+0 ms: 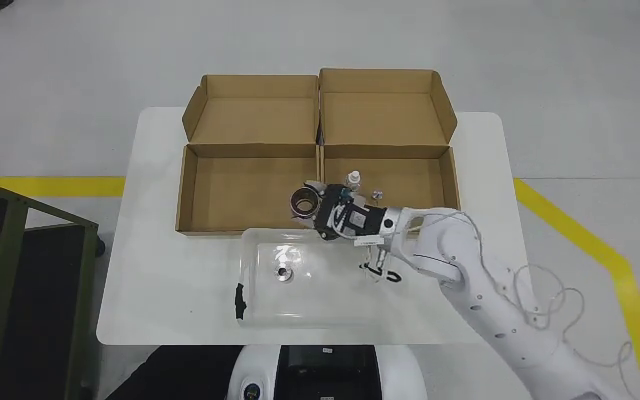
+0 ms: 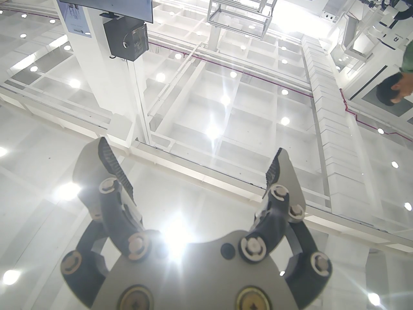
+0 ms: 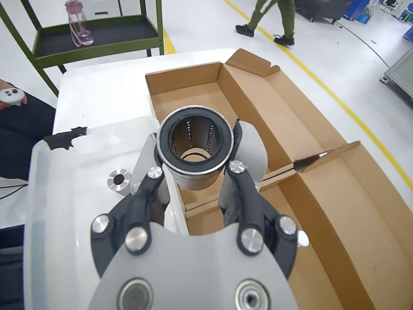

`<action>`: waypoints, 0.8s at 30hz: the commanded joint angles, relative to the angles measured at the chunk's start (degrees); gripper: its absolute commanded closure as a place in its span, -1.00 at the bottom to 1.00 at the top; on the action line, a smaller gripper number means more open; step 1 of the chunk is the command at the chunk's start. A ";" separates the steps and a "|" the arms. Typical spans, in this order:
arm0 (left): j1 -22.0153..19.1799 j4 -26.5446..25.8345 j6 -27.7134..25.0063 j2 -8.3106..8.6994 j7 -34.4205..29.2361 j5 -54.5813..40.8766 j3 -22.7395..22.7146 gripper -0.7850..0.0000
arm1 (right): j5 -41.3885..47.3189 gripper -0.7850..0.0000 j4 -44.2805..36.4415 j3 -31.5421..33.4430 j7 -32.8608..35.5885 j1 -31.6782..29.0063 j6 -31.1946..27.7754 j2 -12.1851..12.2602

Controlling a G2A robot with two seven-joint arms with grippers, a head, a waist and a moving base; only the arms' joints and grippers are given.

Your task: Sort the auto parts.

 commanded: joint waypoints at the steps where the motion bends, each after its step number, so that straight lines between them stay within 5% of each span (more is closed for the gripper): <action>1: 0.00 0.00 0.00 0.00 0.00 0.00 0.00 -1.00 | 0.18 1.00 1.55 -1.52 1.65 2.11 1.40 -0.66; 24: 0.00 0.00 0.00 0.00 0.00 0.00 0.00 -1.00 | 5.93 1.00 22.90 -15.36 11.91 17.69 5.90 -8.97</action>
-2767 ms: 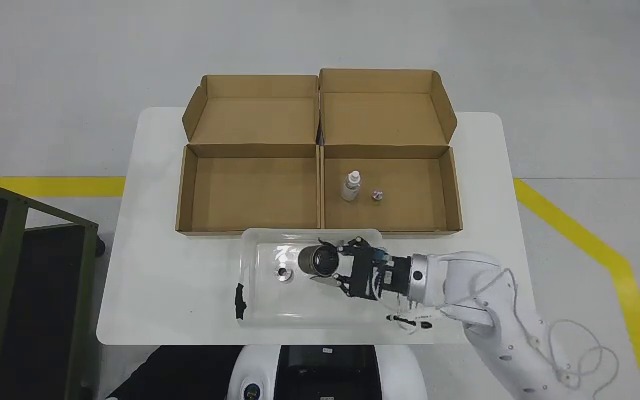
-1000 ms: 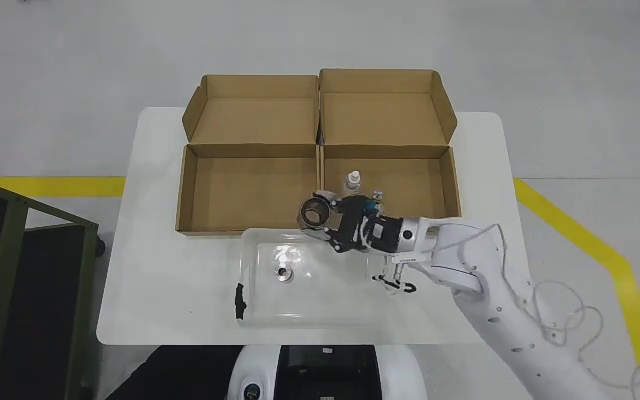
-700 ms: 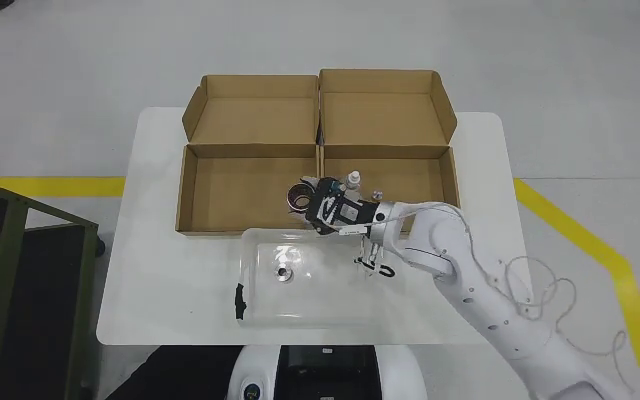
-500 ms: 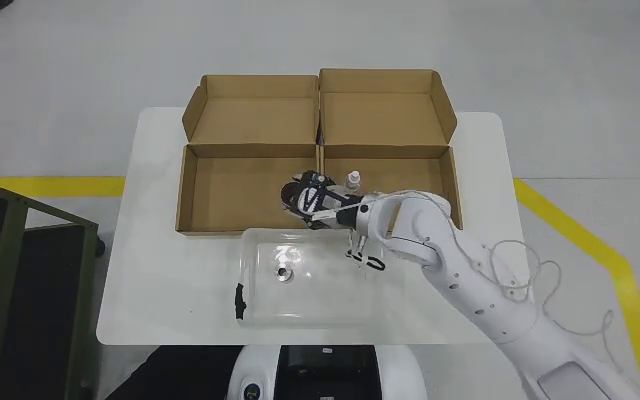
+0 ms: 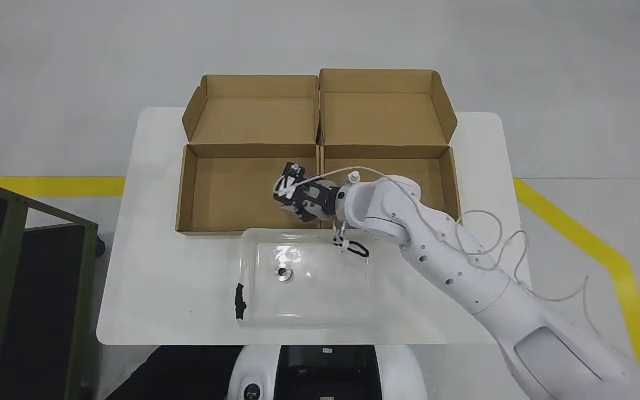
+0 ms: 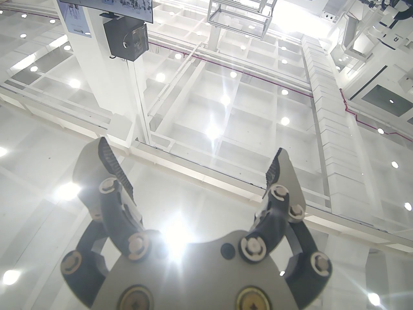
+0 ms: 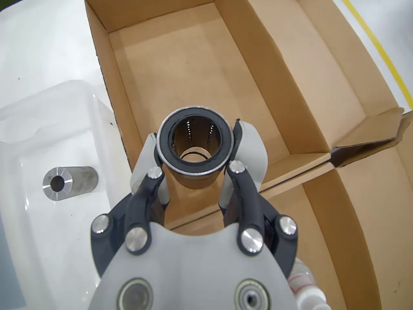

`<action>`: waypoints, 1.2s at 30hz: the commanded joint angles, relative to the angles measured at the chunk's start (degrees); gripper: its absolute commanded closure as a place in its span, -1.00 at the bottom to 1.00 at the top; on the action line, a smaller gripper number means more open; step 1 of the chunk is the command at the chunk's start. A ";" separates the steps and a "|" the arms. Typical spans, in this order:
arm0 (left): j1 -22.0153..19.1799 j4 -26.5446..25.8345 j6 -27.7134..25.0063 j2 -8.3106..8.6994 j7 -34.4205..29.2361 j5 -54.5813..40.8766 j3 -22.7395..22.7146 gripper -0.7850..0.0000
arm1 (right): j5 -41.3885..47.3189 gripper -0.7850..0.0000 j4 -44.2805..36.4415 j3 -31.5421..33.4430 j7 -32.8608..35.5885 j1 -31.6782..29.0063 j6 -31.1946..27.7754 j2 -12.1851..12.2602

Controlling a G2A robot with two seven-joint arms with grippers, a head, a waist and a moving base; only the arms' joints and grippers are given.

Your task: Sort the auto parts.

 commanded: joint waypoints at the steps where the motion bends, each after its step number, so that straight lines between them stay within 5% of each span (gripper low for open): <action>1: 0.00 0.00 0.00 0.00 0.00 0.00 0.00 -1.00 | 0.43 1.00 1.32 -0.45 0.01 0.46 -0.05 -0.50; 12: 0.00 0.00 0.00 0.00 0.00 0.00 0.00 -1.00 | 2.33 0.79 7.63 -2.42 0.90 2.57 -1.44 -3.05; 20: 0.00 0.00 0.00 0.00 0.00 0.00 0.00 -1.00 | 2.44 0.25 10.28 -2.42 1.13 3.09 -2.28 -4.08; 29: 0.00 0.00 0.00 0.00 0.00 0.00 0.00 -1.00 | 1.79 0.06 11.27 -1.84 1.67 2.67 -2.91 -4.64; 30: 0.00 0.00 0.00 0.00 0.00 0.00 0.00 -1.00 | 1.70 0.00 11.28 -1.65 1.68 2.59 -2.94 -4.65; 33: 0.00 0.00 0.00 0.00 0.00 0.00 0.00 -1.00 | 1.45 -0.65 10.47 -1.04 1.65 2.22 -3.11 -4.61; 36: 0.00 0.00 0.00 0.00 0.00 0.00 0.00 -1.00 | 0.97 -0.89 8.83 -0.03 1.39 1.68 -3.47 -4.36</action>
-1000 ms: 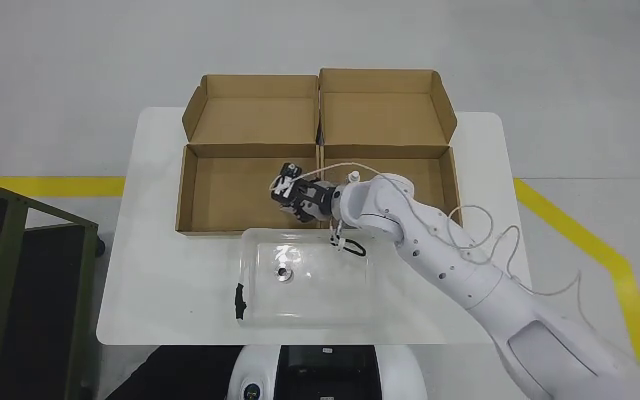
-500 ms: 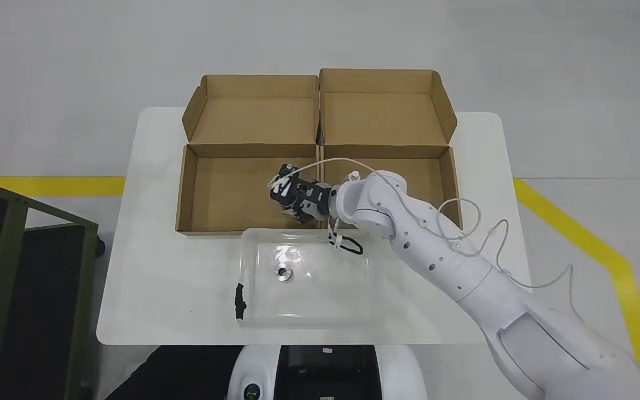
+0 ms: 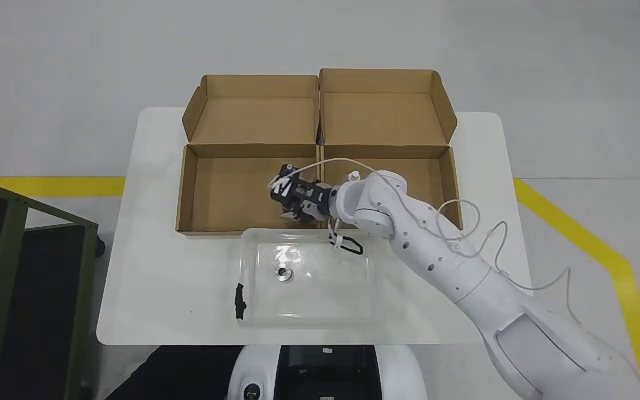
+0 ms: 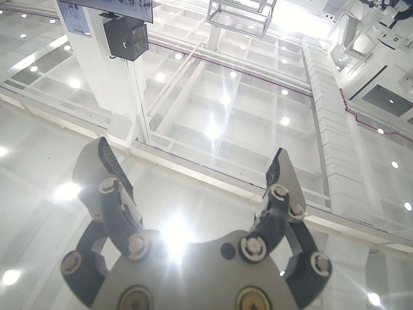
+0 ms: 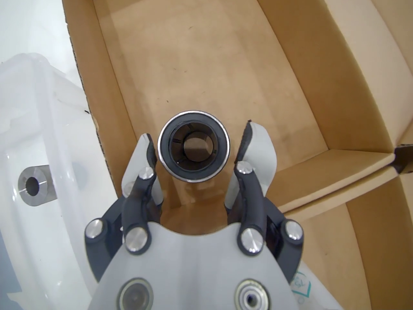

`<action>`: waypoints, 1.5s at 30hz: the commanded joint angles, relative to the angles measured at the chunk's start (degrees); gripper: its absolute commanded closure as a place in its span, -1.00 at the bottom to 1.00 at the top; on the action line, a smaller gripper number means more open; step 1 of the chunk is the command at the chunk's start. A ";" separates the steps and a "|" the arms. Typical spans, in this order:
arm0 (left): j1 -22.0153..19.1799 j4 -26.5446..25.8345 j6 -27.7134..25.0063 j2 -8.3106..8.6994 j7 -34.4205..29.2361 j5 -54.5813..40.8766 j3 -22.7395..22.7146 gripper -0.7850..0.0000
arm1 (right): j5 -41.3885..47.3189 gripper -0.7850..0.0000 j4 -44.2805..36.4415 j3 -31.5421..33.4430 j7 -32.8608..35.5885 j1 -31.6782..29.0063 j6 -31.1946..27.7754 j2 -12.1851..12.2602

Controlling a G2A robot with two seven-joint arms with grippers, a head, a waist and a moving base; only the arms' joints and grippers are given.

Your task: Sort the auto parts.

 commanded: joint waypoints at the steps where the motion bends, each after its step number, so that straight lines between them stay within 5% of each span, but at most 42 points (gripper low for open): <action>1: 0.00 0.00 0.00 0.00 0.00 0.00 0.00 -1.00 | -0.45 -0.93 -1.55 0.71 -0.22 -0.48 -0.27 0.23; 23: 0.00 0.00 0.00 0.00 0.00 0.00 0.00 -1.00 | -11.94 -1.00 -34.49 10.94 -1.37 -20.84 -8.65 6.37; 45: 0.00 0.00 0.00 0.00 0.00 0.00 0.00 -1.00 | -25.83 -0.80 -29.76 5.40 -6.89 -26.19 -8.79 6.44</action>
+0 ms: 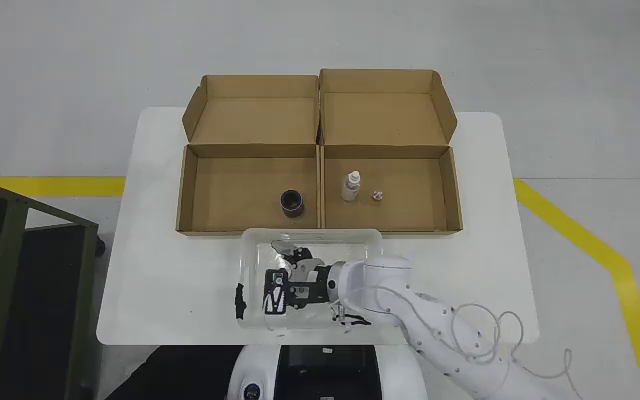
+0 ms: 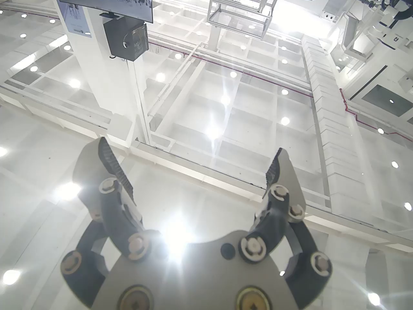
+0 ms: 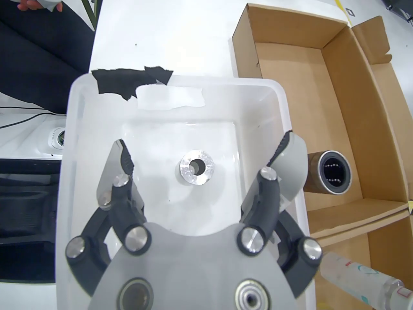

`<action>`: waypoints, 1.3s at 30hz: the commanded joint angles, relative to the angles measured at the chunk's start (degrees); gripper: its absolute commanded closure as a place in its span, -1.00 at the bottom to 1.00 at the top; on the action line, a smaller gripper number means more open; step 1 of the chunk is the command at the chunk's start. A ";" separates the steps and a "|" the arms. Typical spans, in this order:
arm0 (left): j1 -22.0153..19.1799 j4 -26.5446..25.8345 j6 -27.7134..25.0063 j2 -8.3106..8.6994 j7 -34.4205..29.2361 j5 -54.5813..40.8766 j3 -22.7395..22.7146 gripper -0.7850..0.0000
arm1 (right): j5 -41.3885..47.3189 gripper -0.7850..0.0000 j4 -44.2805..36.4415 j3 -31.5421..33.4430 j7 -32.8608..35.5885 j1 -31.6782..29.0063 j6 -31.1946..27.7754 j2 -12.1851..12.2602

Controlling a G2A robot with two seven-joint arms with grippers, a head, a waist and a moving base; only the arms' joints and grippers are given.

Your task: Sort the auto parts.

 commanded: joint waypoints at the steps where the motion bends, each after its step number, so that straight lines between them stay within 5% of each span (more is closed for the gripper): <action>1: 0.00 0.00 0.00 0.00 0.00 0.00 0.00 -1.00 | 0.00 -0.77 1.16 -0.18 -0.34 0.33 0.42 -0.18; 16: 0.00 0.00 0.00 0.00 0.00 0.00 0.00 -1.00 | -0.61 -0.45 8.10 -1.58 -0.96 1.87 1.86 -1.34; 19: 0.00 0.00 0.00 0.00 0.00 0.00 0.00 -1.00 | -0.56 0.00 8.81 -1.90 -1.14 2.08 1.83 -1.57; 28: 0.00 0.00 0.00 0.00 0.00 0.00 0.00 -1.00 | -0.15 0.45 9.91 -2.51 -1.30 2.43 1.06 -2.08; 32: 0.00 0.00 0.00 0.00 0.00 0.00 0.00 -1.00 | 1.23 1.00 8.69 -1.81 -1.70 2.29 -0.12 -2.02; 39: 0.00 0.00 0.00 0.00 0.00 0.00 0.00 -1.00 | 2.62 1.00 4.12 0.55 -1.39 0.27 -2.26 -1.18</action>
